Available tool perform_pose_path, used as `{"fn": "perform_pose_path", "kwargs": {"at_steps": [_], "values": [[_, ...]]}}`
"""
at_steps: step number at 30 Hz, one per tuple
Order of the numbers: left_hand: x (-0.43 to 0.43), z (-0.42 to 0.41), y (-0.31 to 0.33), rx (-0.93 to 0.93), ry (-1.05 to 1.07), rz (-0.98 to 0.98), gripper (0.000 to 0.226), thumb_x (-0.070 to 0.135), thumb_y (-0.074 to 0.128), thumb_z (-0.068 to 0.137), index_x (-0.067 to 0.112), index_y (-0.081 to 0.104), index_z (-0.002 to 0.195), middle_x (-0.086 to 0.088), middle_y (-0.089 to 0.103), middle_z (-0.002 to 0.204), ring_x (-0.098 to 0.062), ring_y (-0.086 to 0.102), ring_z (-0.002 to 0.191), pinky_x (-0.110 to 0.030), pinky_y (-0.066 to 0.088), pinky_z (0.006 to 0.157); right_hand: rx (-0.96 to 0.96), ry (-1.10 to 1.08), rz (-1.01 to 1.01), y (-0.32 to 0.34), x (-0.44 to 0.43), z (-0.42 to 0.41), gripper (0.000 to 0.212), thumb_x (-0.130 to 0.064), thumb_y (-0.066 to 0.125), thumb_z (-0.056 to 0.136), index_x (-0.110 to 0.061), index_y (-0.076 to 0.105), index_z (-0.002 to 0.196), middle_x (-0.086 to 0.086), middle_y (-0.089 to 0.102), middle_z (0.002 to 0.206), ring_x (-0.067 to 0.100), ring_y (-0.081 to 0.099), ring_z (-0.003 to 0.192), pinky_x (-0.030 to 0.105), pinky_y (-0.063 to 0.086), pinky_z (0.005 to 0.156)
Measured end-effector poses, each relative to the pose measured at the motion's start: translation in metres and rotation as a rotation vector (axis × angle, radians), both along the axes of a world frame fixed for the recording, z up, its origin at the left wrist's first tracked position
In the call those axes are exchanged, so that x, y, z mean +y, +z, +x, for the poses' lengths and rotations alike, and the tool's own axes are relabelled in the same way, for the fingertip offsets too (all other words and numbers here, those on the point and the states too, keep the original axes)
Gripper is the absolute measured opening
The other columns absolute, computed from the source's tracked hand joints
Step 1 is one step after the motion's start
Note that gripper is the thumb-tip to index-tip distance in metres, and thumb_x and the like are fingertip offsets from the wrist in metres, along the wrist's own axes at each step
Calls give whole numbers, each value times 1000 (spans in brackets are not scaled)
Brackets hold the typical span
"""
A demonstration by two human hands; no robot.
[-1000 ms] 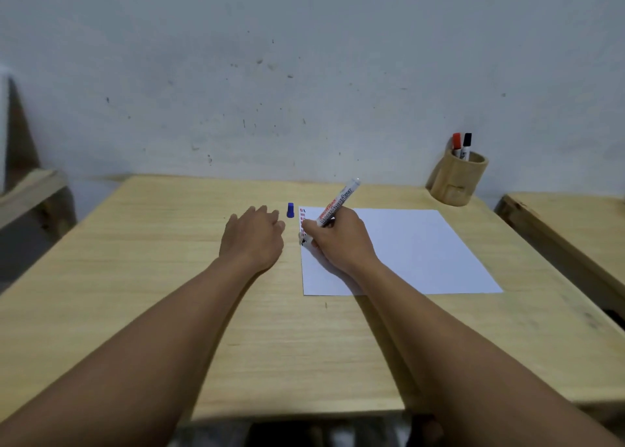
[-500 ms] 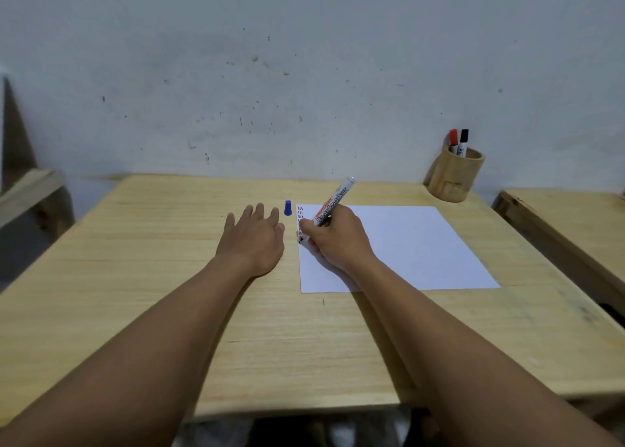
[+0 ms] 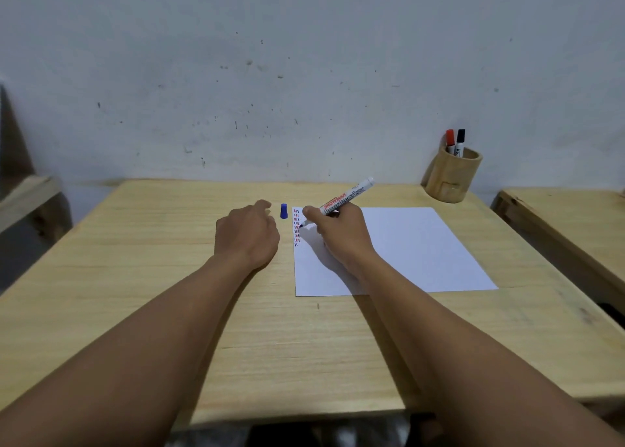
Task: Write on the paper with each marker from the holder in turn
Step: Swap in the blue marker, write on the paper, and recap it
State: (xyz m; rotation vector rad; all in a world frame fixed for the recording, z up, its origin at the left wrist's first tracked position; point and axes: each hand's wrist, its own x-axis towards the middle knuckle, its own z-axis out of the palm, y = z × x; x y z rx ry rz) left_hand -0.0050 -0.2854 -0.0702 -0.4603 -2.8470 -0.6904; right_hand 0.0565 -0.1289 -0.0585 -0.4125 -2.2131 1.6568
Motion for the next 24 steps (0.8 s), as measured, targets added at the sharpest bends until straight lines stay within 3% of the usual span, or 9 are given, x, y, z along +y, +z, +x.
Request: {"fn": "perform_pose_path", "kwargs": {"at_steps": [4, 8, 13, 15, 17, 21, 24], "values": [[11, -6, 12, -30, -31, 131, 52, 21, 43, 96, 24, 42, 148, -7, 60, 138, -30, 52, 127, -42, 43, 100, 4, 12, -154, 6, 7, -3, 14, -24, 76, 87, -10, 72, 87, -16, 54, 48, 12, 49, 53, 29, 44, 58], [19, -20, 14, -45, -94, 109, 46, 29, 51, 96, 31, 53, 141, -4, 62, 135, -26, 55, 125, -38, 46, 98, 25, 20, -254, 18, 17, -3, 16, -21, 70, 91, -8, 70, 82, -3, 59, 61, 14, 52, 52, 26, 45, 50], [20, -30, 13, -43, -72, 170, 23, 18, 61, 95, 18, 74, 114, -1, 76, 106, -14, 69, 88, -23, 44, 75, 30, 37, -308, 29, 26, -2, 18, -16, 60, 92, -4, 66, 81, 4, 60, 64, 15, 51, 50, 24, 44, 45], [21, -27, 19, -53, -66, 260, 19, 13, 61, 93, 14, 75, 106, 3, 74, 93, 0, 63, 69, -13, 41, 63, 40, 28, -272, 30, 30, -1, 15, -17, 64, 91, -3, 69, 86, 4, 62, 66, 14, 52, 50, 24, 45, 46], [25, -23, 30, -61, -52, 394, 16, 10, 61, 92, 15, 74, 97, 2, 72, 85, 3, 60, 66, -5, 38, 52, 54, 20, -273, 33, 34, 0, 10, -16, 67, 89, -6, 69, 86, 5, 63, 71, 14, 52, 51, 25, 45, 48], [38, -14, 56, -66, -8, 662, 11, 15, 65, 89, 20, 73, 83, 6, 72, 78, -10, 58, 63, -18, 43, 56, 99, -2, -402, 49, 39, 3, 16, -15, 62, 92, -11, 65, 78, 7, 63, 72, 14, 53, 53, 24, 48, 49], [51, -10, 71, -164, -9, 847, 9, 23, 68, 88, 22, 75, 83, 3, 75, 86, -16, 66, 78, -28, 49, 67, 156, -31, -465, 64, 47, 6, 16, -11, 61, 91, -6, 66, 77, 8, 61, 68, 16, 53, 54, 24, 49, 49]]}}
